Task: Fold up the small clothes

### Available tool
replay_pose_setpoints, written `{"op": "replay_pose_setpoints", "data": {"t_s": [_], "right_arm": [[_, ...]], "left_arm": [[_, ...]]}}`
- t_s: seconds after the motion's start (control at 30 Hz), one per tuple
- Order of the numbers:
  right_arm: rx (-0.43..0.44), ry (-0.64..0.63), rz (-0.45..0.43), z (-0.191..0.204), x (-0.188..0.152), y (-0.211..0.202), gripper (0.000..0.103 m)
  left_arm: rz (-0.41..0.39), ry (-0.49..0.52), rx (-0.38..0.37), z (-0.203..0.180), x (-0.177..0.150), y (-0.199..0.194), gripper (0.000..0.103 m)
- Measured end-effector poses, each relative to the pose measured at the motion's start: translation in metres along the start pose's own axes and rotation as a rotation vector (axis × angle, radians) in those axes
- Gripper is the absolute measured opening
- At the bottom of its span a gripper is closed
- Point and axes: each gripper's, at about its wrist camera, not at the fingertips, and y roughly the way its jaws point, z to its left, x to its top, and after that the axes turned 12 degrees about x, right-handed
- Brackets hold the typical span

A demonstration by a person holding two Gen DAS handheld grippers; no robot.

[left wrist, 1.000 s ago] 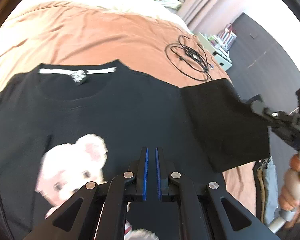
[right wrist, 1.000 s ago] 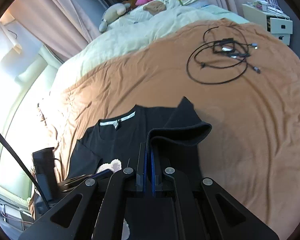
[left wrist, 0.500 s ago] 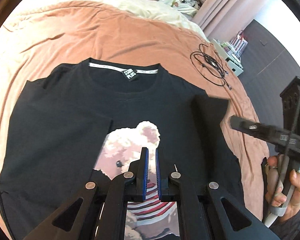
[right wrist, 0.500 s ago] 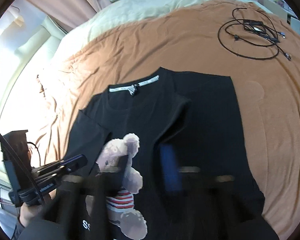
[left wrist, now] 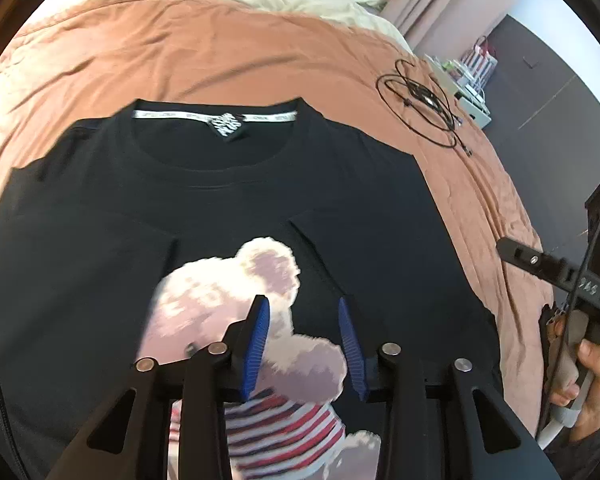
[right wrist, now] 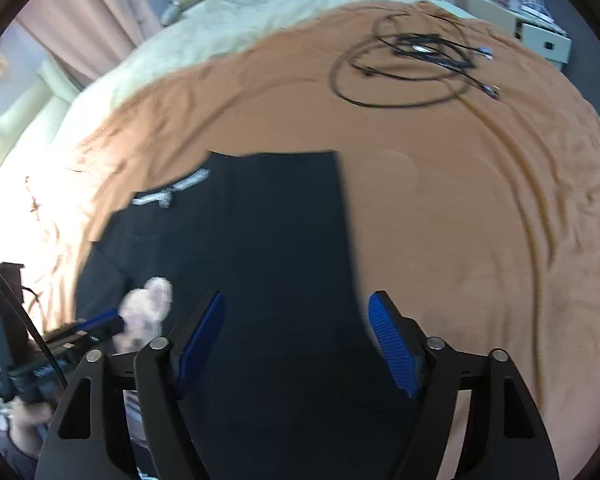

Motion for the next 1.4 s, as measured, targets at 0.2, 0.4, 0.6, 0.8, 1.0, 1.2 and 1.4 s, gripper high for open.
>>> {"op": "replay_pose_setpoints", "data": {"t_s": [0.2,0.4,0.6,0.8,1.0,1.2,1.4], "right_arm": [[-0.057,0.008,0.071,-0.021,-0.009,0.028,0.042],[-0.075,-0.002,0.092,-0.034,-0.021,0.045,0.036],[-0.081,-0.019,0.073,-0.030,-0.026,0.049,0.033],[-0.110,-0.017,0.043,-0.027,-0.031,0.048,0.033],[-0.094,-0.016,0.022,-0.022,-0.043,0.021,0.036],[-0.075,-0.006,-0.008,-0.008,-0.065,-0.018,0.058],[-0.041,0.002,-0.073,0.006,-0.092,-0.063,0.082]], "left_arm": [[0.010,0.011,0.041,-0.012,0.012,0.029,0.039],[-0.010,0.012,0.091,-0.017,0.032,0.052,0.039],[-0.028,0.018,0.179,-0.019,0.041,0.068,0.039],[-0.028,0.011,0.168,-0.014,0.044,0.056,0.039],[-0.075,0.016,0.148,-0.004,0.033,0.011,0.039],[-0.096,-0.003,0.147,0.015,0.013,-0.036,0.041],[-0.159,-0.034,0.166,0.038,-0.016,-0.088,0.090]]}}
